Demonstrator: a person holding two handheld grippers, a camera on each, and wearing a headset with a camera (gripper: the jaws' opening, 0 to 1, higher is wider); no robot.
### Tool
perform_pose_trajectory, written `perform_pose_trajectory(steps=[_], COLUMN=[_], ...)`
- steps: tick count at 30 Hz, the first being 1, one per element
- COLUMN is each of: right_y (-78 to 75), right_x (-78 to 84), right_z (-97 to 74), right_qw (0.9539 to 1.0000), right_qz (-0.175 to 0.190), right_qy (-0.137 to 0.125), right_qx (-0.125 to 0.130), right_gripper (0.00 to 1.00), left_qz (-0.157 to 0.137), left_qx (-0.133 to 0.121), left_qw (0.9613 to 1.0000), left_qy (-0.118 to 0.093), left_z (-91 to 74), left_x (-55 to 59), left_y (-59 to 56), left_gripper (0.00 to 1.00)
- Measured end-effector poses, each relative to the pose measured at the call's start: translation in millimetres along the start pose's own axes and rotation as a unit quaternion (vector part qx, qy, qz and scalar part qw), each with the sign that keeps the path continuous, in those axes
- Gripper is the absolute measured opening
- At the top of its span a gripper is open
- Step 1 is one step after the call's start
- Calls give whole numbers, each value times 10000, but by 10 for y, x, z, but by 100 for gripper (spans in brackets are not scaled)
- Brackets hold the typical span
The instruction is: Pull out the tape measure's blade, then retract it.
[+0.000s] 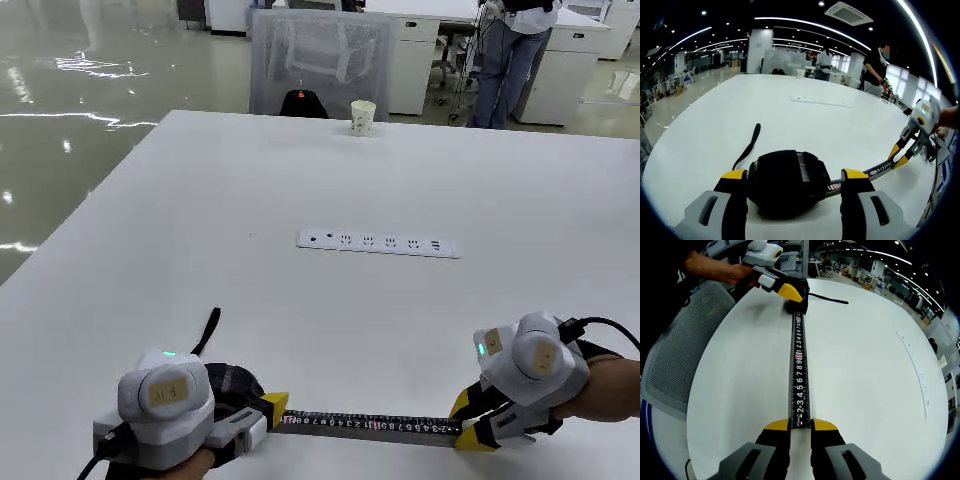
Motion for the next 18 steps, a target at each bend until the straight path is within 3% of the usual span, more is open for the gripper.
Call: perform_pose_trajectory(steps=[18], right_y=[-1], right_x=[2], right_z=[2], right_qw=[10000], right_qz=[-68], right_qy=[-1], right_qx=[8], right_gripper=[11], left_qz=[6], left_qx=[-299], left_qw=[9995], left_qy=[87], left_z=[44], left_x=[27], left_y=[39], left_gripper=[65])
Point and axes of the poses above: the centre of the closed fingertips' face, and the gripper's own axes: z roughly forward along the fingers, y roughly to its left, x roughly out of its underside, the point moved 6 cm from there along -z, roughly backward along the fingers, and after that the axes turned 7 degrees about x, right-handed, at the moved point
